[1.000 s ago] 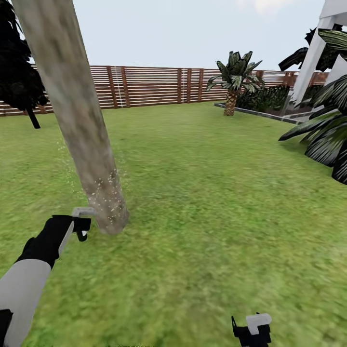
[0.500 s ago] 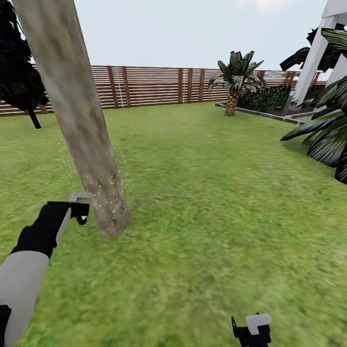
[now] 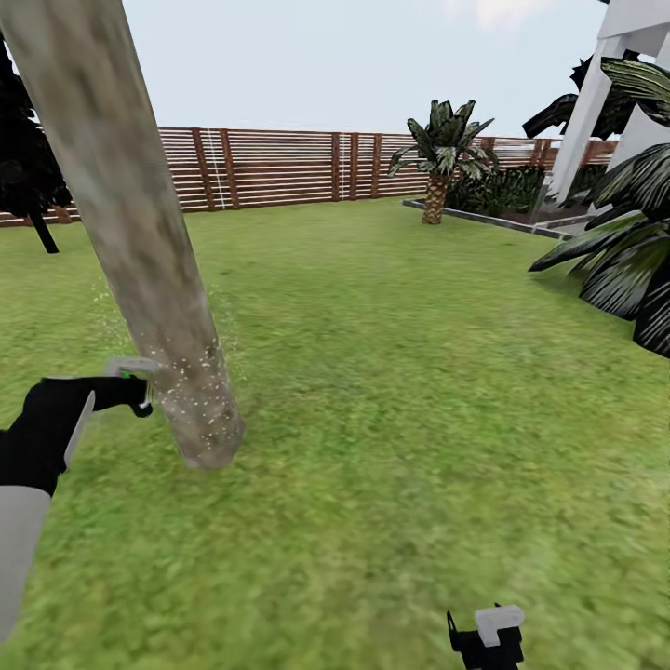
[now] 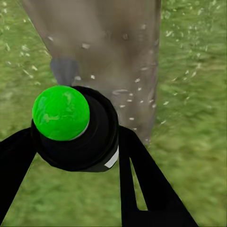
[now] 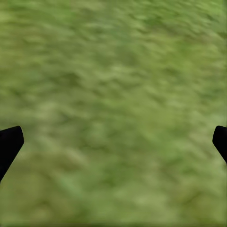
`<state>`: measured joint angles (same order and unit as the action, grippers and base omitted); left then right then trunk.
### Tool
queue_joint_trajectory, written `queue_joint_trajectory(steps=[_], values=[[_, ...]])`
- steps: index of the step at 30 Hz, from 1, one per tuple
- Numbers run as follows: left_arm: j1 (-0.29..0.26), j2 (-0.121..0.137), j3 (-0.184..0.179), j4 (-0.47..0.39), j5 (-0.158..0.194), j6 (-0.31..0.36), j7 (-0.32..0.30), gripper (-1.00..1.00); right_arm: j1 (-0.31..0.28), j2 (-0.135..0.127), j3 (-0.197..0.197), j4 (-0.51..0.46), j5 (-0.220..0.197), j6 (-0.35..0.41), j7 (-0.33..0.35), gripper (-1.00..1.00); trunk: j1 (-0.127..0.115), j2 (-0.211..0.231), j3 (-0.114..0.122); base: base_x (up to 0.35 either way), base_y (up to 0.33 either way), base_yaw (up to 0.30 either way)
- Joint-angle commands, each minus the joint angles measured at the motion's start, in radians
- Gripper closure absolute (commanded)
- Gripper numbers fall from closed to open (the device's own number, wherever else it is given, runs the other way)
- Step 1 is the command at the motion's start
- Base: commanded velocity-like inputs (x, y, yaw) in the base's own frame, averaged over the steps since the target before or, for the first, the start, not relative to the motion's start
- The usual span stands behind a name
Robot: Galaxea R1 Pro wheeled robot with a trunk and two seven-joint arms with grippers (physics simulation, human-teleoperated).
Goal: In the garden, pick up the pesticide atomizer on the floor and spray pesticide onto both trees until each tree trunk is fully covered.
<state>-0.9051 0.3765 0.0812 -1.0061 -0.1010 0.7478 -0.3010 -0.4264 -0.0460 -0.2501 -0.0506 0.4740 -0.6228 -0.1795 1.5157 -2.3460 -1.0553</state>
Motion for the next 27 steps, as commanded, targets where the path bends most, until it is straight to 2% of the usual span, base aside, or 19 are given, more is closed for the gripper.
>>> queue_joint_trajectory(steps=[1, 7, 12, 15, 16, 19, 20, 22, 26, 27], values=[[0.001, 0.006, -0.001, 0.000, 0.005, 0.001, -0.003, 1.00, 0.000, 0.000, 0.000, 0.000, 0.000, 0.000, 0.000, -1.00, 0.000, 0.000, 0.000, 0.000, 0.000, 0.000], [0.003, 0.009, -0.012, 0.000, 0.008, 0.000, -0.011, 1.00, 0.000, 0.000, 0.000, 0.000, 0.000, 0.000, 0.000, -1.00, 0.000, 0.000, 0.000, 0.026, 0.022, 0.000], [0.005, 0.010, -0.012, 0.016, 0.008, -0.008, -0.013, 1.00, 0.000, 0.000, 0.000, 0.000, 0.000, 0.000, 0.000, -1.00, 0.000, 0.000, 0.000, 0.067, 0.246, 0.000], [0.046, 0.007, -0.010, 0.031, 0.009, -0.015, -0.014, 1.00, 0.000, 0.000, 0.000, 0.000, 0.000, 0.000, 0.000, -1.00, 0.000, 0.000, 0.000, 0.037, 0.302, 0.000], [0.056, 0.004, -0.008, 0.043, 0.010, -0.016, -0.014, 1.00, 0.000, 0.000, 0.000, 0.000, 0.000, 0.000, 0.000, -1.00, 0.000, 0.000, 0.000, 0.157, 0.304, 0.000], [0.087, -0.031, -0.008, 0.088, 0.010, -0.021, -0.015, 1.00, 0.000, 0.000, 0.000, 0.000, 0.000, 0.000, 0.000, -1.00, 0.000, 0.000, 0.000, 0.198, 0.265, 0.000], [0.106, -0.043, -0.008, 0.095, 0.010, -0.039, -0.015, 1.00, 0.000, 0.000, 0.000, 0.000, 0.000, 0.000, 0.000, -1.00, 0.000, 0.000, 0.000, 0.103, 0.106, 0.000], [0.132, -0.049, -0.008, 0.109, 0.011, -0.102, -0.015, 1.00, 0.000, 0.000, 0.000, 0.000, 0.000, 0.000, 0.000, -1.00, 0.000, 0.000, 0.000, 0.035, 0.036, 0.000], [0.141, -0.047, -0.005, 0.205, 0.009, -0.181, -0.015, 1.00, 0.000, 0.000, 0.000, 0.000, 0.000, 0.000, 0.000, -1.00, 0.000, 0.000, 0.000, 0.003, 0.004, 0.000], [0.141, -0.047, -0.005, 0.236, 0.009, -0.229, -0.014, 1.00, 0.000, 0.000, 0.000, 0.000, 0.000, 0.000, 0.000, -1.00, 0.000, 0.000, 0.000, 0.000, 0.000, 0.000]])
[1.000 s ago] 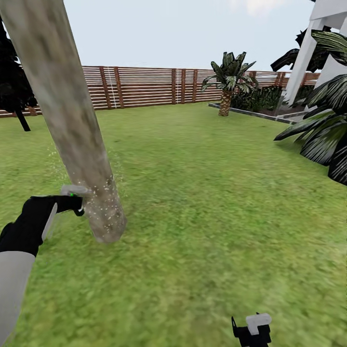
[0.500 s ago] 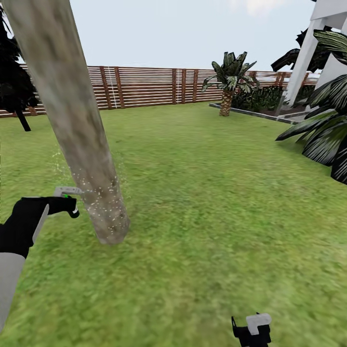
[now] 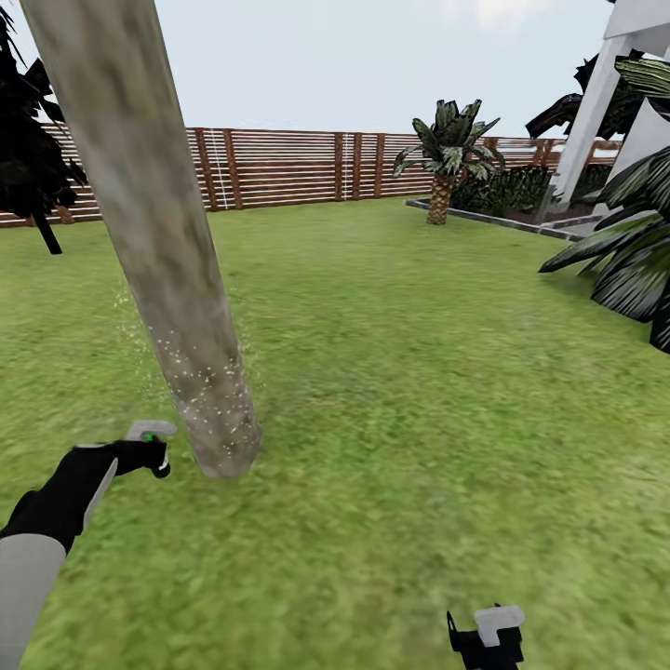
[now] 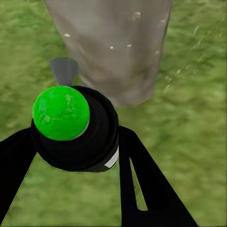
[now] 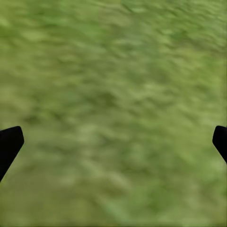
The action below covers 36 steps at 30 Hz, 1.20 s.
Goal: In the garden, pick up the pesticide atomizer on the floor and spray pesticide onto both trees until each tree trunk is fully covered.
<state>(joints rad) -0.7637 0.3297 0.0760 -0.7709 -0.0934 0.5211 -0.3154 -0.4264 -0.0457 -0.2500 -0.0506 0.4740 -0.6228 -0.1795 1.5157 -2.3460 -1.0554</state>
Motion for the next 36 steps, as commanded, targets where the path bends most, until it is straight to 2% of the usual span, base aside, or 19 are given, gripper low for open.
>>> queue_joint_trajectory(steps=[1, 5, 12, 14, 17, 19, 20, 21, 22, 23, 25, 27, 29, 31, 35, 36], values=[[0.000, -0.001, 0.000, 0.016, 0.001, -0.025, 0.000, 1.00, 0.000, 0.000, 0.000, 0.000, 0.000, 0.000, 0.000, -1.00, 0.000, 0.000, 0.000, -0.032, 0.000, 0.000], [0.001, -0.003, -0.001, 0.057, 0.003, -0.050, 0.001, 1.00, 0.000, 0.000, 0.000, 0.000, 0.000, 0.000, 0.000, -1.00, 0.000, 0.000, 0.000, -0.245, 0.000, 0.000], [0.001, -0.006, -0.001, 0.061, 0.004, -0.058, 0.000, 1.00, 0.000, 0.003, -0.003, -0.007, -0.001, 0.001, 0.000, -1.00, 0.000, 0.000, 0.000, -0.335, -0.052, 0.000], [0.010, -0.006, -0.001, 0.061, 0.002, -0.090, -0.001, 1.00, 0.000, 0.007, -0.003, -0.011, -0.001, 0.003, 0.000, -1.00, 0.000, 0.000, 0.000, -0.337, -0.007, 0.000], [0.016, -0.007, -0.008, 0.076, -0.004, -0.115, -0.013, 1.00, 0.000, 0.012, -0.001, -0.101, 0.000, 0.013, 0.007, -1.00, 0.000, 0.000, 0.000, -0.337, -0.001, 0.000], [0.016, -0.003, -0.043, 0.085, -0.006, -0.137, -0.061, 1.00, 0.000, 0.019, 0.001, -0.171, 0.001, 0.058, 0.013, -1.00, 0.000, 0.000, 0.000, -0.338, 0.000, 0.000], [0.017, 0.000, -0.082, 0.097, -0.008, -0.187, -0.115, 1.00, -0.002, 0.032, 0.002, -0.223, 0.002, 0.115, 0.036, -1.00, 0.000, 0.000, 0.000, -0.338, 0.000, 0.000], [0.017, 0.002, -0.102, 0.112, -0.011, -0.227, -0.160, 1.00, -0.006, 0.044, 0.003, -0.271, 0.003, 0.158, 0.088, -1.00, 0.000, 0.000, 0.000, -0.337, 0.000, 0.000], [0.017, 0.003, -0.109, 0.119, -0.022, -0.244, -0.187, 1.00, -0.012, 0.052, 0.003, -0.307, 0.003, 0.183, 0.138, -1.00, 0.000, 0.000, 0.000, -0.337, 0.000, 0.000], [0.017, 0.003, -0.112, 0.122, -0.048, -0.254, -0.220, 1.00, -0.020, 0.057, 0.004, -0.341, 0.004, 0.209, 0.199, -1.00, 0.000, 0.000, 0.000, -0.337, 0.000, 0.000], [0.016, 0.002, -0.117, 0.116, -0.123, -0.263, -0.323, 1.00, -0.045, 0.062, 0.011, -0.387, 0.006, 0.263, 0.322, -1.00, 0.000, 0.000, 0.000, -0.338, 0.000, 0.000], [0.015, -0.002, -0.117, 0.112, -0.199, -0.268, -0.436, 1.00, -0.064, 0.064, 0.056, -0.426, 0.007, 0.307, 0.435, -1.00, 0.000, 0.000, 0.000, -0.337, 0.000, 0.000], [0.015, -0.003, -0.118, 0.111, -0.251, -0.277, -0.489, 1.00, -0.070, 0.064, 0.137, -0.457, 0.007, 0.346, 0.507, -1.00, 0.000, 0.000, 0.000, -0.332, 0.000, 0.000], [0.015, -0.005, -0.122, 0.116, -0.281, -0.340, -0.504, 1.00, -0.072, 0.064, 0.209, -0.485, 0.005, 0.383, 0.535, -1.00, 0.000, 0.000, 0.000, -0.170, 0.000, 0.000], [0.039, -0.028, -0.146, 0.140, -0.276, -0.361, -0.509, 1.00, -0.094, 0.087, 0.231, -0.505, 0.009, 0.390, 0.557, -1.00, 0.000, 0.000, 0.000, 0.000, 0.000, 0.000], [0.045, -0.033, -0.140, 0.146, -0.272, -0.363, -0.509, 1.00, -0.100, 0.093, 0.225, -0.499, 0.010, 0.385, 0.551, -1.00, 0.000, 0.000, 0.000, 0.000, 0.000, 0.000]])
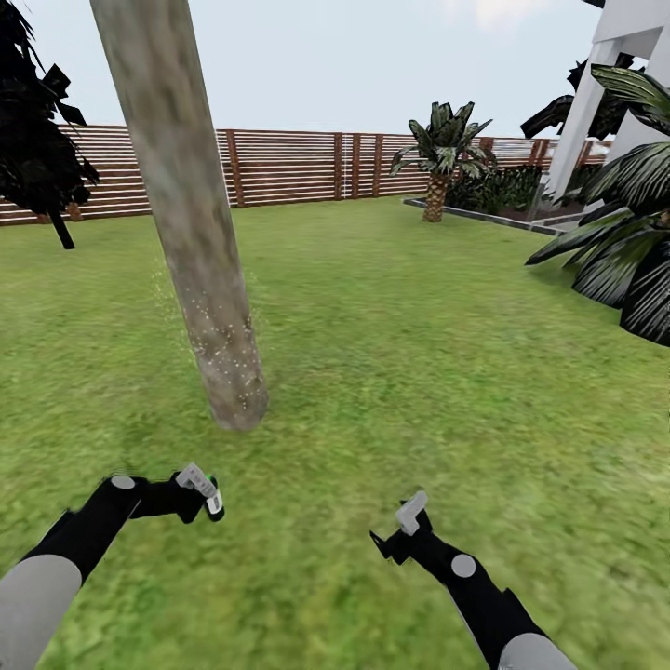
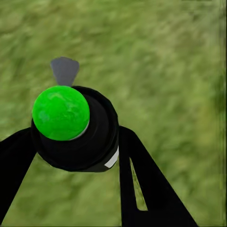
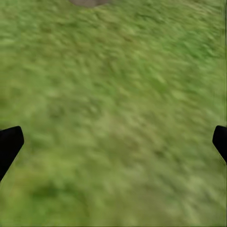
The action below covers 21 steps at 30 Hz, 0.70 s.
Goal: In the garden, pick up the pesticide atomizer on the floor and spray pesticide onto both trees until each tree trunk is fully covered.
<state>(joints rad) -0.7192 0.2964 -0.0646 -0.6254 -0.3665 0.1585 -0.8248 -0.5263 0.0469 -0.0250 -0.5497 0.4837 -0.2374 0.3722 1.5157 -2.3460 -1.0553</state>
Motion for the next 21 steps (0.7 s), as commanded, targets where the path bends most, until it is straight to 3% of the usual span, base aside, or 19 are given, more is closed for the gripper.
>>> queue_joint_trajectory(steps=[1, 8, 14, 17, 18, 21], values=[[0.006, -0.006, 0.006, -0.002, 0.006, 0.004, 0.000, 1.00, -0.002, 0.006, -0.006, 0.006, 0.000, -0.002, -0.006, -1.00, 0.000, 0.000, 0.000, 0.000, 0.000, 0.000], [0.024, -0.046, 0.022, -0.014, 0.017, -0.013, -0.016, 1.00, -0.004, 0.011, -0.042, 0.017, 0.003, -0.005, -0.041, -1.00, 0.000, 0.000, 0.000, 0.000, 0.000, 0.000], [0.024, -0.080, -0.013, -0.013, 0.015, -0.046, -0.049, 1.00, -0.004, 0.010, -0.034, 0.017, 0.005, -0.005, -0.036, -1.00, 0.000, 0.000, 0.000, 0.000, 0.000, 0.000], [0.023, -0.081, -0.030, -0.013, 0.015, -0.054, -0.061, 1.00, -0.004, 0.010, -0.022, 0.014, 0.018, -0.006, -0.019, -1.00, 0.000, 0.000, 0.000, 0.000, 0.000, 0.000], [0.022, -0.081, -0.285, -0.013, 0.015, -0.054, -0.064, 1.00, -0.005, 0.010, 0.000, 0.012, 0.042, -0.006, 0.079, -1.00, 0.000, 0.000, 0.000, 0.000, 0.000, 0.000], [0.019, -0.081, -0.337, -0.012, 0.013, -0.053, -0.099, 1.00, -0.006, 0.013, 0.019, -0.016, 0.054, -0.005, 0.174, -1.00, 0.000, 0.000, 0.000, 0.000, 0.000, 0.000]])
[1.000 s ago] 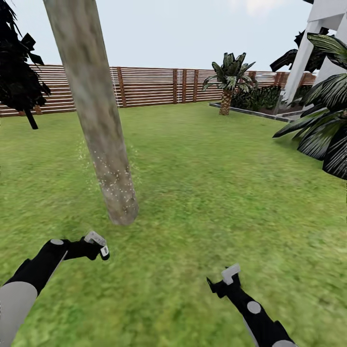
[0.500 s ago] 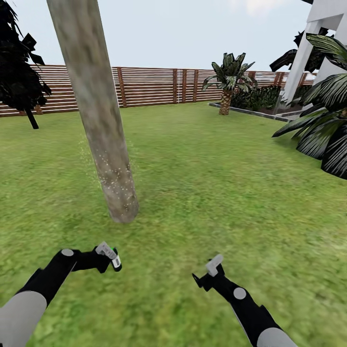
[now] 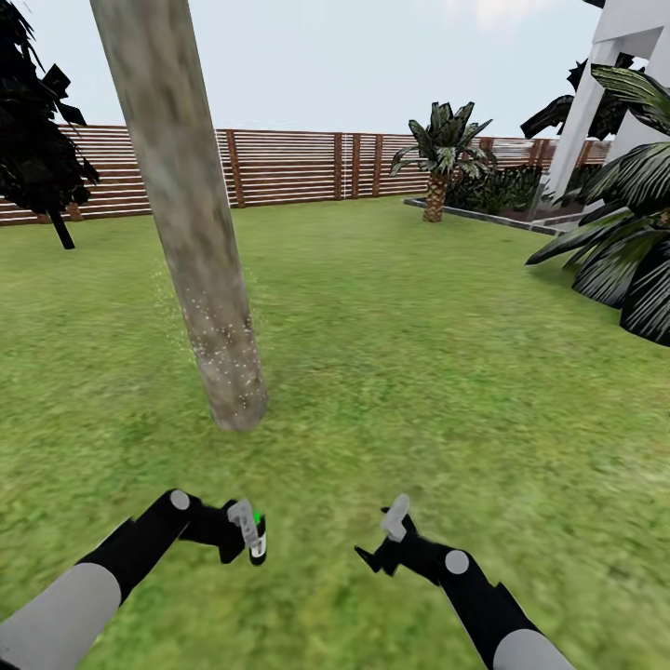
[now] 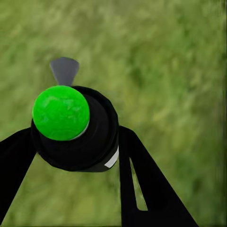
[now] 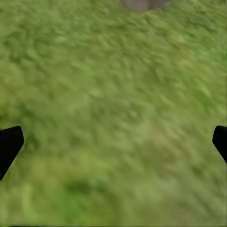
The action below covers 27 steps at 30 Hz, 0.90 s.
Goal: In the garden, pick up the pesticide atomizer on the floor and spray pesticide onto both trees until each tree trunk is fully covered.
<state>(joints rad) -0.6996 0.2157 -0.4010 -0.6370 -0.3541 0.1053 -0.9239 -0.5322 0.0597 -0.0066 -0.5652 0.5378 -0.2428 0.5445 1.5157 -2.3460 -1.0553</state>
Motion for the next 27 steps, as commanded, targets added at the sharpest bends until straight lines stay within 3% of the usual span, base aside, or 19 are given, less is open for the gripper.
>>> queue_joint_trajectory(steps=[1, 5, 10, 11, 13, 15, 17, 21, 27], values=[[-0.001, 0.000, -0.005, 0.000, -0.001, 0.001, -0.009, 1.00, 0.000, 0.002, 0.009, -0.012, 0.001, 0.001, 0.043, -1.00, 0.000, 0.000, 0.000, 0.000, 0.000, 0.000], [-0.004, -0.003, -0.046, -0.001, -0.037, 0.003, -0.048, 1.00, 0.000, 0.004, 0.051, -0.107, 0.002, 0.006, 0.198, -1.00, 0.000, 0.000, 0.000, 0.000, 0.000, 0.000], [-0.007, -0.020, -0.059, -0.001, -0.055, 0.003, -0.079, 1.00, -0.001, 0.005, 0.061, -0.126, 0.001, 0.007, 0.242, -1.00, 0.000, 0.000, 0.000, 0.000, 0.000, 0.000], [-0.007, -0.026, -0.059, -0.001, -0.056, 0.003, -0.080, 1.00, -0.002, 0.006, 0.062, -0.126, 0.001, 0.006, 0.243, 1.00, 0.000, 0.000, 0.000, 0.000, 0.000, 0.000], [-0.007, -0.040, -0.060, -0.001, -0.072, 0.004, -0.082, 1.00, -0.002, 0.006, 0.063, -0.127, 0.001, 0.006, 0.265, 1.00, 0.000, 0.000, 0.000, 0.000, 0.000, 0.000], [-0.006, -0.067, -0.058, -0.001, -0.119, 0.005, -0.082, 1.00, -0.002, 0.006, 0.063, -0.134, 0.001, 0.007, 0.323, 1.00, 0.000, 0.000, 0.000, 0.000, 0.000, 0.000], [-0.006, -0.086, -0.058, -0.001, -0.136, 0.004, -0.082, 1.00, -0.002, 0.006, 0.063, -0.147, 0.000, 0.007, 0.336, 1.00, 0.000, 0.000, 0.000, 0.000, 0.000, 0.000], [-0.009, -0.124, -0.058, -0.002, -0.146, 0.004, -0.082, 1.00, -0.002, 0.006, 0.063, -0.155, -0.001, 0.007, 0.343, 1.00, 0.000, 0.000, 0.000, 0.000, 0.000, 0.000], [-0.007, -0.150, -0.058, -0.003, -0.150, 0.001, -0.081, 1.00, -0.002, 0.010, 0.063, -0.162, -0.002, 0.007, 0.357, 1.00, 0.000, 0.000, 0.000, 0.000, 0.000, 0.000]])
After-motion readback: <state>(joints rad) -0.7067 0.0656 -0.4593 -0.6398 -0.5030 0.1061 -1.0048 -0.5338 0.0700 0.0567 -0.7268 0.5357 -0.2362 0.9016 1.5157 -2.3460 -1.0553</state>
